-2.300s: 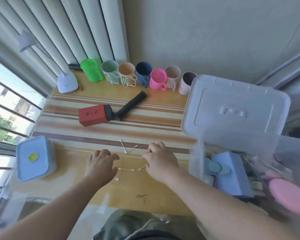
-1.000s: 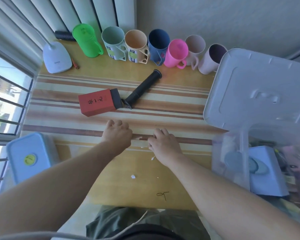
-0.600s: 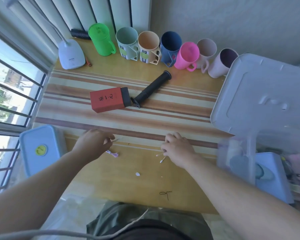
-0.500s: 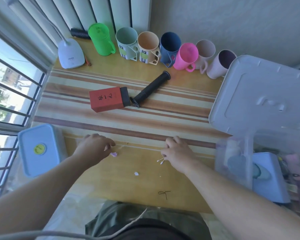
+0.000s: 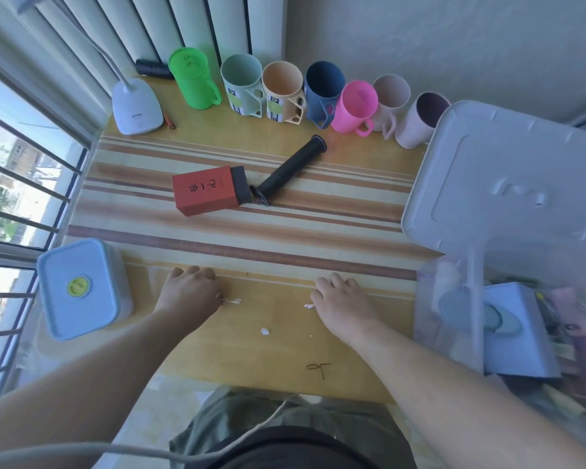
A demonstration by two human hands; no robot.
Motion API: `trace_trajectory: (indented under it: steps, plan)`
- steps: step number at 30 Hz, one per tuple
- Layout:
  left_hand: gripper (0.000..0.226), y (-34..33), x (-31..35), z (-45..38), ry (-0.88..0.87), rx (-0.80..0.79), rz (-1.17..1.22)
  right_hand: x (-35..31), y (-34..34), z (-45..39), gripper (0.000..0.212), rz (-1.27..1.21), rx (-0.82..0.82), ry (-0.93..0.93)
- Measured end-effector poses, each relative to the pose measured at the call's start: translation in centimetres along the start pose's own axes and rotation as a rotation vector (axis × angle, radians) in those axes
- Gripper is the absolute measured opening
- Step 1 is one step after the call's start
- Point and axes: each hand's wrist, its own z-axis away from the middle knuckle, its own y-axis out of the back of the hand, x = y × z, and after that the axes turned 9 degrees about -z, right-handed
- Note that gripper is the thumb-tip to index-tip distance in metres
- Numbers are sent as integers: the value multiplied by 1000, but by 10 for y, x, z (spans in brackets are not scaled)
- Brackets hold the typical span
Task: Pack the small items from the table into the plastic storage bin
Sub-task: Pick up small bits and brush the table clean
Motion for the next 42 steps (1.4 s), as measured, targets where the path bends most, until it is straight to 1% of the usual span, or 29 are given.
trace_trajectory:
  steps: [2, 3, 5, 6, 8, 13, 17, 20, 22, 25, 28, 30, 32, 33, 34, 35, 36, 37, 38, 40, 41, 42]
  plan:
    - [26, 4, 6, 2, -32, 15, 6, -5, -1, 3, 33, -2, -11, -15]
    - [26, 7, 12, 3, -56, 21, 14, -7, -3, 6, 31, -29, -18, -16]
    - [25, 12, 26, 9, -115, 25, 45, -15, -8, 16, 12, -128, -25, -16]
    - [24, 13, 34, 12, -145, 31, 59, -19, -13, 24, 11, -200, -21, -12]
    - [24, 13, 49, 18, -193, 47, 66, -28, -20, 42, 22, -304, -39, -18]
    - [23, 5, 77, 27, -276, 85, 69, -35, -47, 81, 18, -436, -54, -134]
    - [20, -6, 85, 26, -249, 72, 57, -36, -61, 89, 19, -506, 6, -192]
    - [20, -11, 87, 25, -222, 70, 67, -34, -68, 92, 26, -537, -9, -185]
    - [22, -11, 88, 22, -209, 70, 51, -33, -68, 93, 28, -525, -14, -166]
    - [24, -11, 90, 21, -182, 63, 45, -35, -70, 93, 21, -514, 6, -172]
    - [27, -9, 92, 22, -144, 44, 91, -36, -72, 91, 23, -502, 86, -165]
    - [27, -8, 92, 21, -123, 19, 116, -34, -73, 88, 22, -495, 72, -129]
    - [26, -7, 93, 22, -123, -3, 90, -33, -73, 86, 16, -426, 53, -66]
    - [24, -6, 95, 22, -141, 0, 54, -34, -71, 85, 16, -349, -7, -50]
    - [21, -6, 97, 23, -171, 9, 4, -35, -72, 84, 28, -266, -42, -34]
    - [18, -5, 99, 24, -202, 18, -40, -35, -78, 81, 40, -228, -34, -25]
    - [15, -4, 100, 25, -220, 16, -67, -34, -85, 76, 44, -251, -34, -18]
    - [14, -4, 99, 25, -218, 5, -66, -37, -82, 74, 42, -206, 0, 17]
    - [13, -5, 98, 25, -206, -5, -48, -41, -75, 74, 35, -169, -6, 46]
    - [11, -7, 96, 24, -186, 4, 2, -47, -63, 73, 6, -125, -81, 95]
    - [12, -9, 95, 23, -175, 17, 25, -48, -60, 72, 12, -101, -98, 73]
    - [12, -10, 95, 23, -163, 24, 34, -46, -59, 71, 21, -96, -72, 57]
